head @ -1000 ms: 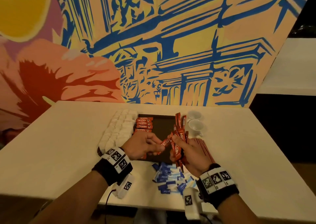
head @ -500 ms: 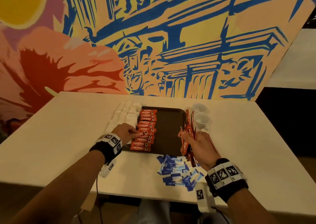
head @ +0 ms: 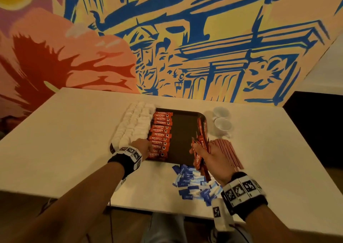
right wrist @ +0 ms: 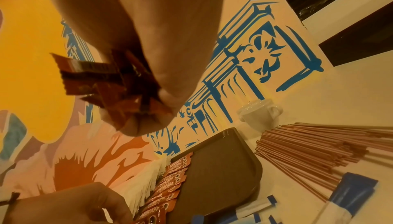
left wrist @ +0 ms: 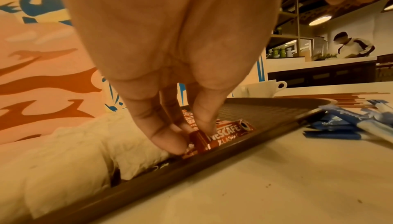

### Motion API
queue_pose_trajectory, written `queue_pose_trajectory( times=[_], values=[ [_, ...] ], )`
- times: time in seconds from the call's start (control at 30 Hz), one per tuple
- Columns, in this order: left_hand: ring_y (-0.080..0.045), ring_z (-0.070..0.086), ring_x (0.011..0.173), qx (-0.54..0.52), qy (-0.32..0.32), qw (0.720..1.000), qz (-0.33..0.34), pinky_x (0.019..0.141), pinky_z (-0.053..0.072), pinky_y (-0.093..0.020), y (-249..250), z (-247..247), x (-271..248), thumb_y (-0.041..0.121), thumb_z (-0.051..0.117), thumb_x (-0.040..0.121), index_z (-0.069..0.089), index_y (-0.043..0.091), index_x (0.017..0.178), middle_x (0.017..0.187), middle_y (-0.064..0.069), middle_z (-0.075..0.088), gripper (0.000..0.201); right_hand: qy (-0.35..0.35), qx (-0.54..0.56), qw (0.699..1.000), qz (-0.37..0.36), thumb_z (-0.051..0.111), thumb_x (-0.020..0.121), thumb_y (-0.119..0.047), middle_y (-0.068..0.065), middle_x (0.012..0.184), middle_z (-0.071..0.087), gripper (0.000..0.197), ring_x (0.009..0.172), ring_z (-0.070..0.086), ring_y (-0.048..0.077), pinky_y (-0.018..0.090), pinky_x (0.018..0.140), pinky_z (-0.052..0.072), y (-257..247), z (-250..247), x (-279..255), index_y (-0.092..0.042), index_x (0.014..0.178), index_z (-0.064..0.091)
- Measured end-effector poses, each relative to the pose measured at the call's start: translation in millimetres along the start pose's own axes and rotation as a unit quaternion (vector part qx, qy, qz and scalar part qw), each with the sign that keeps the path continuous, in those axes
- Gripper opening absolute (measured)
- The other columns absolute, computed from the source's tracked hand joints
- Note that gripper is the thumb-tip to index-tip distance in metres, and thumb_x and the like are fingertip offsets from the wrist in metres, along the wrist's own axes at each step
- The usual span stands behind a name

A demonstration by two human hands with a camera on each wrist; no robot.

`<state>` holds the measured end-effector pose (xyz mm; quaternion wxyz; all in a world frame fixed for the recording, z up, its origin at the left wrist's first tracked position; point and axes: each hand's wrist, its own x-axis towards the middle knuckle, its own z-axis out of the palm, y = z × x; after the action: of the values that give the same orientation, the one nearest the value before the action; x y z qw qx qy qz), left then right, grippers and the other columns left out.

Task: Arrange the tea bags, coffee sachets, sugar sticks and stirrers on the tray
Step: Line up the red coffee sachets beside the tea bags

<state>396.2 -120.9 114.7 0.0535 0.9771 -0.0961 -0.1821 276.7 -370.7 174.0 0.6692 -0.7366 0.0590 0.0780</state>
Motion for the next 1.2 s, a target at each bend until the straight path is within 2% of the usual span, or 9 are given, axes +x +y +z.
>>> queue_pose_trajectory(
  times=[0.2,0.33,0.4,0.53,0.7,0.87,1.0,1.1,1.2],
  values=[
    [-0.025,0.06,0.107,-0.012,0.064,0.998,-0.003,0.093,0.049,-0.033,12.9,-23.2,-18.8,0.036,0.061,0.095,0.067,0.019,0.117,0.121,-0.004,0.056,0.029,-0.005,-0.01,1.0,-0.021,0.054,0.103,-0.036,0.008,0.102,0.072,0.018,0.068,0.066,0.016,0.031,0.066,0.053,1.8,-0.3,-8.3,-0.022,0.112,0.061],
    [0.003,0.058,0.096,-0.271,0.075,0.951,0.13,0.09,0.045,-0.021,48.3,-60.0,-62.9,0.046,0.064,0.093,0.071,0.028,0.111,0.104,0.019,0.061,0.026,-0.004,-0.071,0.996,-0.046,0.054,0.103,-0.039,0.0,0.099,0.073,0.014,0.08,0.069,0.007,0.033,0.08,0.056,6.4,-3.1,-15.8,-0.031,0.111,0.061],
    [0.01,0.058,0.096,-0.354,0.035,0.918,0.175,0.085,0.045,-0.018,66.9,-75.5,-84.3,0.052,0.06,0.094,0.069,0.032,0.114,0.106,0.025,0.064,0.03,-0.02,-0.127,0.99,-0.063,0.053,0.104,-0.036,-0.003,0.096,0.071,0.012,0.079,0.066,0.002,0.024,0.077,0.052,8.3,-0.8,-20.3,-0.03,0.111,0.061],
    [-0.001,0.06,0.075,-0.393,0.022,0.903,0.173,0.064,0.043,-0.017,89.1,-79.3,-97.6,0.06,0.061,0.089,0.069,0.027,0.113,0.097,0.01,0.068,0.042,-0.057,-0.2,0.975,-0.072,0.051,0.105,-0.03,-0.003,0.086,0.062,0.013,0.061,0.056,0.0,0.016,0.057,0.046,8.0,13.3,-28.3,-0.024,0.116,0.055],
    [-0.005,0.063,0.069,-0.414,0.054,0.896,0.152,0.058,0.048,-0.019,95.9,-69.7,-96.0,0.04,0.074,0.087,0.068,0.02,0.105,0.097,0.002,0.065,0.028,-0.035,-0.306,0.947,-0.094,0.052,0.104,-0.029,-0.005,0.092,0.059,0.011,0.07,0.058,0.005,0.016,0.06,0.043,3.5,18.5,-32.5,-0.024,0.115,0.051],
    [-0.003,0.064,0.059,-0.43,0.066,0.885,0.168,0.056,0.049,-0.015,93.4,-65.3,-101.3,0.017,0.071,0.09,0.072,0.01,0.098,0.089,-0.007,0.07,0.011,-0.023,-0.345,0.936,-0.063,0.06,0.1,-0.026,-0.006,0.092,0.059,0.022,0.071,0.058,0.007,0.02,0.062,0.045,5.1,16.0,-34.4,-0.023,0.119,0.05],
    [-0.016,0.07,0.065,-0.434,0.121,0.881,0.145,0.066,0.061,-0.032,82.4,-66.6,-101.4,0.021,0.072,0.091,0.073,0.013,0.095,0.086,-0.007,0.072,0.008,0.002,-0.35,0.937,-0.025,0.062,0.097,-0.027,0.0,0.094,0.062,0.026,0.075,0.063,0.016,0.033,0.069,0.054,7.7,14.6,-37.4,-0.02,0.119,0.05],
    [-0.017,0.071,0.066,-0.47,0.154,0.859,0.131,0.068,0.062,-0.037,73.7,-74.7,-103.6,0.022,0.074,0.089,0.072,0.015,0.092,0.087,-0.005,0.072,0.008,0.03,-0.318,0.947,-0.002,0.063,0.097,-0.028,0.0,0.09,0.061,0.022,0.074,0.062,0.016,0.031,0.065,0.052,7.4,10.9,-40.0,-0.018,0.114,0.052],
    [-0.009,0.07,0.061,-0.514,0.183,0.829,0.121,0.059,0.057,-0.023,69.0,-82.1,-109.6,0.021,0.074,0.09,0.07,0.013,0.101,0.096,-0.005,0.07,0.015,0.057,-0.185,0.981,0.003,0.059,0.098,-0.024,0.003,0.081,0.061,0.009,0.063,0.057,0.015,0.031,0.061,0.047,-0.4,7.8,-43.3,-0.017,0.104,0.058]
  ],
)
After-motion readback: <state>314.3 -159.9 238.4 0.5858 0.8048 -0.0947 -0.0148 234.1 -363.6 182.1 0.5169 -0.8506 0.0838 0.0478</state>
